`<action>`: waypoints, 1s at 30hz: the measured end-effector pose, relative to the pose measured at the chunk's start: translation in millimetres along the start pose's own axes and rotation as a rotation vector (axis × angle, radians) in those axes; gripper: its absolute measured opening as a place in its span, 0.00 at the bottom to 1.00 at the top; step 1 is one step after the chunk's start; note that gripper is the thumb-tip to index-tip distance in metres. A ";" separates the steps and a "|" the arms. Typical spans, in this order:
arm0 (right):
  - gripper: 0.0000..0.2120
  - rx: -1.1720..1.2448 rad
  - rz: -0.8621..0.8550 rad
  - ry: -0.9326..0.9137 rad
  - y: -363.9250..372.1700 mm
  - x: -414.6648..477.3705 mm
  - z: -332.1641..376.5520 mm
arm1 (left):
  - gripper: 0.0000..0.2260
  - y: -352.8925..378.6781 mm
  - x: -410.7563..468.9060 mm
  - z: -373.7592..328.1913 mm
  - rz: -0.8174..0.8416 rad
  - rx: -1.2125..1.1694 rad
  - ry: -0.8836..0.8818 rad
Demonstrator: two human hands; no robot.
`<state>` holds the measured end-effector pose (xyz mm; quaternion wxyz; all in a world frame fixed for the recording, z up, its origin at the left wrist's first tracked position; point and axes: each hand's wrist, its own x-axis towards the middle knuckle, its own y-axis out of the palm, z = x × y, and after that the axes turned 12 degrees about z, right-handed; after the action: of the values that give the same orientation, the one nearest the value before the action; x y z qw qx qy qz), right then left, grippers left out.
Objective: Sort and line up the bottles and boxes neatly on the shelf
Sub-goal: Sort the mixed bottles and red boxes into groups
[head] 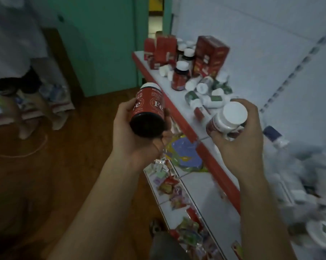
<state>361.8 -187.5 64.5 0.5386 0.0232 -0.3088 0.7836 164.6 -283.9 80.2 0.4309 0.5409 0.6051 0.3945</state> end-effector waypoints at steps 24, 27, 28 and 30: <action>0.30 0.057 -0.342 0.053 114.0 326.7 -49.3 | 0.31 -90.4 333.7 -193.3 -0.103 1.100 0.030; 0.32 0.009 -0.453 0.131 96.9 317.4 -62.9 | 0.32 -101.3 365.3 -184.4 0.041 1.340 0.063; 0.33 -0.015 -0.480 0.155 93.3 312.9 -69.2 | 0.33 -105.6 373.4 -183.0 0.077 1.407 0.045; 0.32 -0.060 -0.496 0.211 90.7 304.7 -80.0 | 0.34 -112.7 386.1 -181.5 0.119 1.482 0.017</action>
<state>180.1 85.2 70.6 0.7436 0.0004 -0.2589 0.6164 -59.8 86.4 -5.0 -0.0736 0.7187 0.6855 -0.0903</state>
